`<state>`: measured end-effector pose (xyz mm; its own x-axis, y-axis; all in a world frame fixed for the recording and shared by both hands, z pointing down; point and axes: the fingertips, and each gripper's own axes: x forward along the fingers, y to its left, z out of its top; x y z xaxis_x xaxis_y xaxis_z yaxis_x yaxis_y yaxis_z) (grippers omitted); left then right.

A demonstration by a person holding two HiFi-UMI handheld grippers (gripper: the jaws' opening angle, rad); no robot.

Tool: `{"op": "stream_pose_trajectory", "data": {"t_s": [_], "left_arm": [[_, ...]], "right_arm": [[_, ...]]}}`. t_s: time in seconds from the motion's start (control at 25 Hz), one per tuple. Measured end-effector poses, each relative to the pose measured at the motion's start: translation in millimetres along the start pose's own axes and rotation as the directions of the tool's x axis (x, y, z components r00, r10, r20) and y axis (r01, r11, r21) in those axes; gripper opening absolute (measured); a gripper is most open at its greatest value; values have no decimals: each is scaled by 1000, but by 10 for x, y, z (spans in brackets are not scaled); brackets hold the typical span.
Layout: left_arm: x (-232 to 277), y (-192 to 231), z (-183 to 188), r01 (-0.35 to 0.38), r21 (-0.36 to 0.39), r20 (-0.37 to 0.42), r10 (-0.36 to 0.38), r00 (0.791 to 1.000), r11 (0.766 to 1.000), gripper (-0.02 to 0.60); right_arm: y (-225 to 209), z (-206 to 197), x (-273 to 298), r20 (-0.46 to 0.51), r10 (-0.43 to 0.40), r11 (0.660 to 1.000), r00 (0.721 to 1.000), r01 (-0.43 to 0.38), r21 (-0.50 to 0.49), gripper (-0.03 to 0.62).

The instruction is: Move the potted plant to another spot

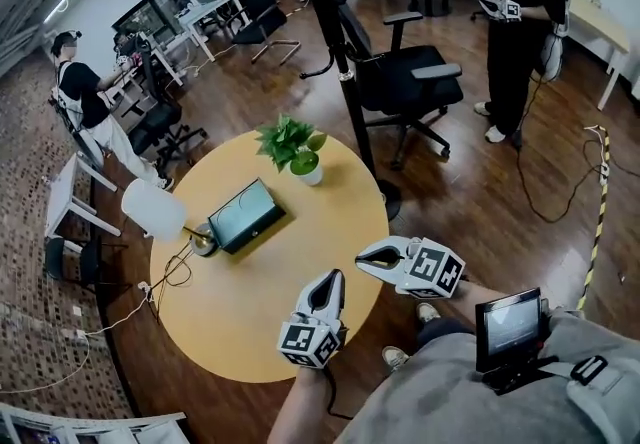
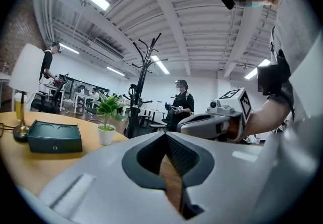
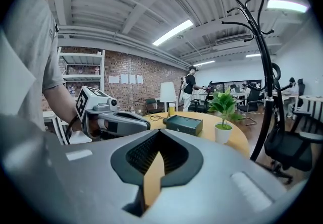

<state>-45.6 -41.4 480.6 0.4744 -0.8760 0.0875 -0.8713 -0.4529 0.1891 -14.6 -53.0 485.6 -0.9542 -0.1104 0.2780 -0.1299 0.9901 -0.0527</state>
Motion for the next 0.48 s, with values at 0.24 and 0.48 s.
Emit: {"op": "stream_pose_trajectory", "data": {"t_s": [0.24, 0.48], "left_arm": [[-77, -408, -25, -22, -35, 18, 23, 1000, 999, 0], [-18, -842, -210, -95, -84, 21, 97, 995, 992, 0]], "right_arm": [[298, -63, -237, 14, 54, 999, 998, -54, 5, 3], [423, -302, -714, 18, 116, 993, 993, -117, 17, 3]]}}
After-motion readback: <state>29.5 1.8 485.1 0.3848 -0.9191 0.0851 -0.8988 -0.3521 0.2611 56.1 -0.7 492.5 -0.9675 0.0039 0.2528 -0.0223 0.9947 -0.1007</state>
